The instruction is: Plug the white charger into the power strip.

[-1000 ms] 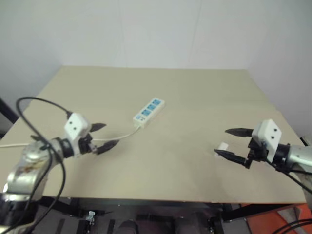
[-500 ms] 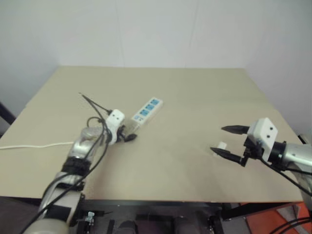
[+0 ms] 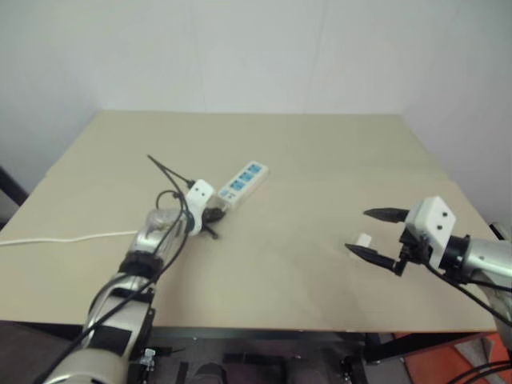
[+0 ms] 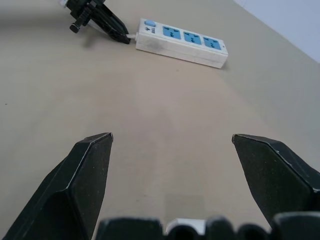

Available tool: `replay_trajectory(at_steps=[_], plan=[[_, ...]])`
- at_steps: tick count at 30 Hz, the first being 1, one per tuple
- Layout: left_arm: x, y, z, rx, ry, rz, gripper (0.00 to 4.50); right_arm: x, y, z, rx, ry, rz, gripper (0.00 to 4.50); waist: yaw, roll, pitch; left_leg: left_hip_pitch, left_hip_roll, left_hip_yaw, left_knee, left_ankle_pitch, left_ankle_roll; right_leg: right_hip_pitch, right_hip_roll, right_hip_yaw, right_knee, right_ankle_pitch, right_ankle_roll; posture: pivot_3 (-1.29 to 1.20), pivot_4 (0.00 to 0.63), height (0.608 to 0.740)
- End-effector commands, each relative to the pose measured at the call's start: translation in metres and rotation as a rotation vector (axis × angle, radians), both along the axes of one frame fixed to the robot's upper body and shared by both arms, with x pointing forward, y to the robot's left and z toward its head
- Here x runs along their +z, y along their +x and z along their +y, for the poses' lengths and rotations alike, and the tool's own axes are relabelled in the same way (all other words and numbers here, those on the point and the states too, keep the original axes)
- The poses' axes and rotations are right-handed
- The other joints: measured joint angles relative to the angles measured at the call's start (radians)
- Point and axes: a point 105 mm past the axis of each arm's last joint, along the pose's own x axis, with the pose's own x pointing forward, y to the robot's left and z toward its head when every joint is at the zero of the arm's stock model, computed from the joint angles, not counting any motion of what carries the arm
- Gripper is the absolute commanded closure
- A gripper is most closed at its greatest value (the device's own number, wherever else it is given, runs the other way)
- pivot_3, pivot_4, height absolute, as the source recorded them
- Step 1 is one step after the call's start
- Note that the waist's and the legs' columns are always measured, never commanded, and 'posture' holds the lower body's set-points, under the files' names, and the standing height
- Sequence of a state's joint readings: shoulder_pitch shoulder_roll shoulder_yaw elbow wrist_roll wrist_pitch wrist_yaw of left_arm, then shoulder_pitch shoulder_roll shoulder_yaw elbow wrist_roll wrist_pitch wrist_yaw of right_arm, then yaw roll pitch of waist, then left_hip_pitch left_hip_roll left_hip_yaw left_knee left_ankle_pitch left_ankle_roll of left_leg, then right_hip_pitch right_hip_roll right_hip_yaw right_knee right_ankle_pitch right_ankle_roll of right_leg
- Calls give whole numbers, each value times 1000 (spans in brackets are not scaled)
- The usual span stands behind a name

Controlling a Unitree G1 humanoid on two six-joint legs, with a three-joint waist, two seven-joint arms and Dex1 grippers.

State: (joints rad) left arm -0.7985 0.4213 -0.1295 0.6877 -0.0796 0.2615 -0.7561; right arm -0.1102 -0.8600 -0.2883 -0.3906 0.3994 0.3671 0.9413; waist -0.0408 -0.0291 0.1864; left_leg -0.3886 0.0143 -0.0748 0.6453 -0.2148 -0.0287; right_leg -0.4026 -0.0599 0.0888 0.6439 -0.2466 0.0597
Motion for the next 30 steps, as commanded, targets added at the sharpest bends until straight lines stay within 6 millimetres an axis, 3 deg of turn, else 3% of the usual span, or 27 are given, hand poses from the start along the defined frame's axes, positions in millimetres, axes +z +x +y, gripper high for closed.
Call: replay_trajectory(at_steps=[1,8,12,15,22,26,30], plan=[[3,-26,-2,-190,5,-44,4477,17,0,-2,-2,-26,-81,0,-4,0,0,0,0,0,0,0,0,-1,0,0,0,1,-2,0,150,740],[16,-92,13,-500,-76,-124,4477,15,0,0,16,-28,-69,0,0,0,0,-1,0,1,-1,0,0,-2,0,0,1,3,-5,0,150,740],[7,-106,26,-542,-23,-81,4477,15,3,2,29,-28,-69,0,2,0,0,-1,1,1,0,0,0,-1,0,0,1,1,-3,0,150,740],[-1,-105,32,-532,21,-69,3650,16,5,4,40,-28,-71,0,2,0,0,-1,1,1,0,0,0,-2,0,0,0,0,-1,0,150,740],[14,-122,30,-603,-75,-78,1354,16,3,4,43,-30,-68,0,0,0,0,-1,1,1,0,0,0,-2,0,0,0,2,-5,0,150,740],[27,-107,28,-515,-150,-210,78,14,2,5,44,-27,-63,0,1,0,0,-1,1,1,0,0,0,-2,0,0,1,2,-4,0,150,740],[25,-93,17,-485,-199,-261,31,15,2,8,52,-22,-67,0,5,0,0,-1,1,1,1,0,0,-1,0,0,0,2,-4,0,150,740]])
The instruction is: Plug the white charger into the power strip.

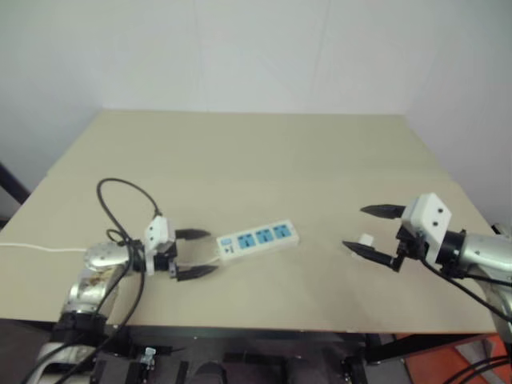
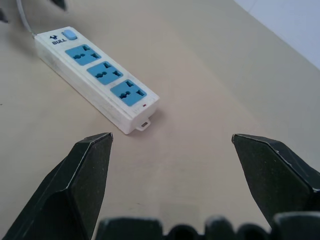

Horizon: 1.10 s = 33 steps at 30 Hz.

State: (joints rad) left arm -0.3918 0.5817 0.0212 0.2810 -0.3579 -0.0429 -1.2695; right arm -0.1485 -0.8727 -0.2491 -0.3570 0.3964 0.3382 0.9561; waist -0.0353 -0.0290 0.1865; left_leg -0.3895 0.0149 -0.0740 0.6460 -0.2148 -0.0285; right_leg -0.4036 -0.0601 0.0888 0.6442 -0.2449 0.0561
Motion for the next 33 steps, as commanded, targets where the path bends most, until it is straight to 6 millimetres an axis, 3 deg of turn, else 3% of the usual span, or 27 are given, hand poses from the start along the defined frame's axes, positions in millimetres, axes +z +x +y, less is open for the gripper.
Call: replay_trajectory(at_steps=[1,9,24,29,33], plan=[[5,11,-8,18,-53,-51,31,15,-2,5,20,-4,-64,0,-1,0,0,0,0,0,0,0,0,0,0,0,0,0,-1,0,150,740],[-18,16,-31,-64,-57,36,31,16,-3,7,29,-3,-68,0,-7,0,0,0,0,0,0,0,0,0,0,0,0,1,-2,0,150,740],[-48,20,-37,-45,-24,102,31,19,-4,16,62,7,-75,0,-3,2,-2,3,0,0,0,0,0,2,0,0,1,0,1,0,150,740],[-50,16,-44,-95,-36,118,1232,21,-3,16,67,6,-79,0,3,3,-3,3,-1,0,0,0,0,3,0,0,0,-2,4,0,150,740],[-46,10,-52,-169,-36,107,1226,22,-3,15,71,2,-74,0,6,3,-3,2,-1,0,0,0,0,3,0,0,0,-2,3,0,150,740]])
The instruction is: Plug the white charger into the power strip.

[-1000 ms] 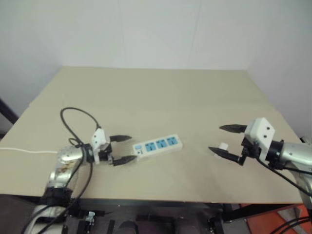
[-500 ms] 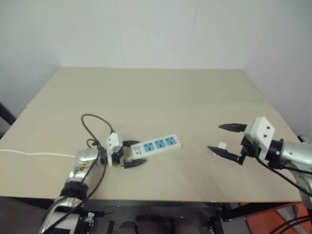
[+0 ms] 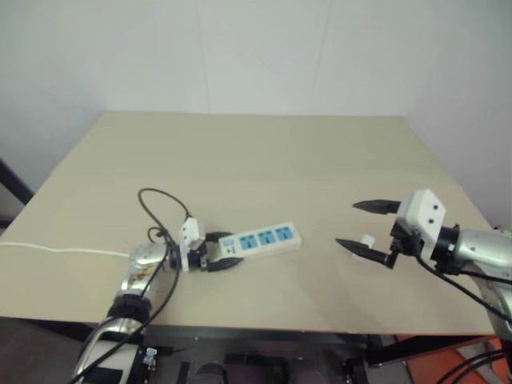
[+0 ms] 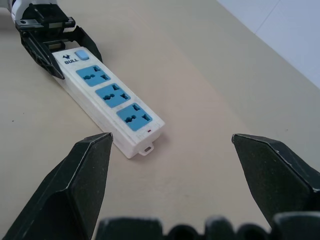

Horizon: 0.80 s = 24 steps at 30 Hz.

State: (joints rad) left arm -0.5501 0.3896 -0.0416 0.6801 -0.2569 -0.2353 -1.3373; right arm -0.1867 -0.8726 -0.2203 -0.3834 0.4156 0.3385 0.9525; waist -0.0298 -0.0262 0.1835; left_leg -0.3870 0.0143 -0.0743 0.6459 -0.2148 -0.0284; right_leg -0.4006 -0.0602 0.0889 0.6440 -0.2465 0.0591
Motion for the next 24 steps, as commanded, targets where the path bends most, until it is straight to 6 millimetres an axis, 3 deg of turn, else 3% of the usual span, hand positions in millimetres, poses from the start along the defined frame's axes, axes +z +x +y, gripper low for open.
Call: replay_trajectory(at_steps=[1,9,19,24], plan=[[-5,-11,-13,-100,17,21,1226,14,-2,1,19,-2,-41,0,0,0,0,0,0,0,0,0,0,0,0,0,0,0,0,0,150,740],[1,-35,-39,-326,40,-15,1226,12,4,-4,84,-130,-20,0,3,0,0,-1,0,0,0,0,0,-1,0,0,0,0,-1,0,150,740],[-8,-37,-46,-356,74,-6,1226,-19,2,-28,407,-757,27,0,2,0,0,-1,0,1,0,0,0,-2,0,0,-1,-1,2,0,150,740],[-9,-35,-47,-345,71,-4,1226,-20,24,-30,548,-964,-76,0,-6,0,0,0,0,1,0,0,0,-1,0,0,-1,-1,2,0,150,740]])
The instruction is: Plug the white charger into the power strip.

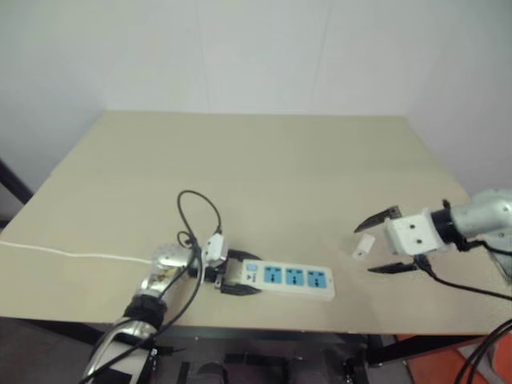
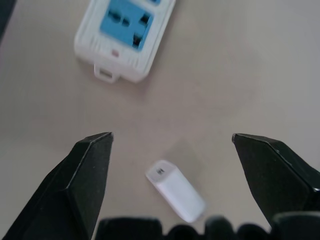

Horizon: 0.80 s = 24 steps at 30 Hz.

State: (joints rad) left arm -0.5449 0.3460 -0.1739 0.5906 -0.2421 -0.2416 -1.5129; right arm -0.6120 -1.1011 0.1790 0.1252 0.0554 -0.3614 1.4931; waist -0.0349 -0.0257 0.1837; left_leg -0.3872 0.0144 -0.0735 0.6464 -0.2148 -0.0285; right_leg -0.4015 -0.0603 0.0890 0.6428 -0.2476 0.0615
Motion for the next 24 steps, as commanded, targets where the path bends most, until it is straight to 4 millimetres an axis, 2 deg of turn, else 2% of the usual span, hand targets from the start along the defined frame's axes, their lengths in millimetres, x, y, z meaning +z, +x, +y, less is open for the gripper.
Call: replay_trajectory(at_steps=[1,5,9,17,24], plan=[[-3,-2,-6,-7,4,5,1226,-2,12,-3,129,-146,-52,0,-2,0,0,0,0,0,0,0,0,0,0,0,0,0,0,0,150,740],[-4,-3,-5,-1,6,10,1226,-3,25,-5,225,-271,-72,0,-1,0,0,0,0,0,0,0,0,0,0,0,0,4,-6,0,150,740],[-5,-3,-4,16,5,16,1226,-9,27,-5,315,-388,-50,0,-2,0,0,0,0,0,0,0,0,-1,0,0,0,4,-7,0,150,740],[-6,-5,-5,33,1,24,1226,-19,35,-2,372,-450,-37,0,-5,1,0,1,0,0,0,0,0,0,0,0,2,4,-8,0,150,740],[-6,-5,-4,41,5,25,1226,-37,40,0,390,-482,-19,0,-5,1,0,1,0,0,0,0,0,0,0,0,2,4,-8,0,150,740]])
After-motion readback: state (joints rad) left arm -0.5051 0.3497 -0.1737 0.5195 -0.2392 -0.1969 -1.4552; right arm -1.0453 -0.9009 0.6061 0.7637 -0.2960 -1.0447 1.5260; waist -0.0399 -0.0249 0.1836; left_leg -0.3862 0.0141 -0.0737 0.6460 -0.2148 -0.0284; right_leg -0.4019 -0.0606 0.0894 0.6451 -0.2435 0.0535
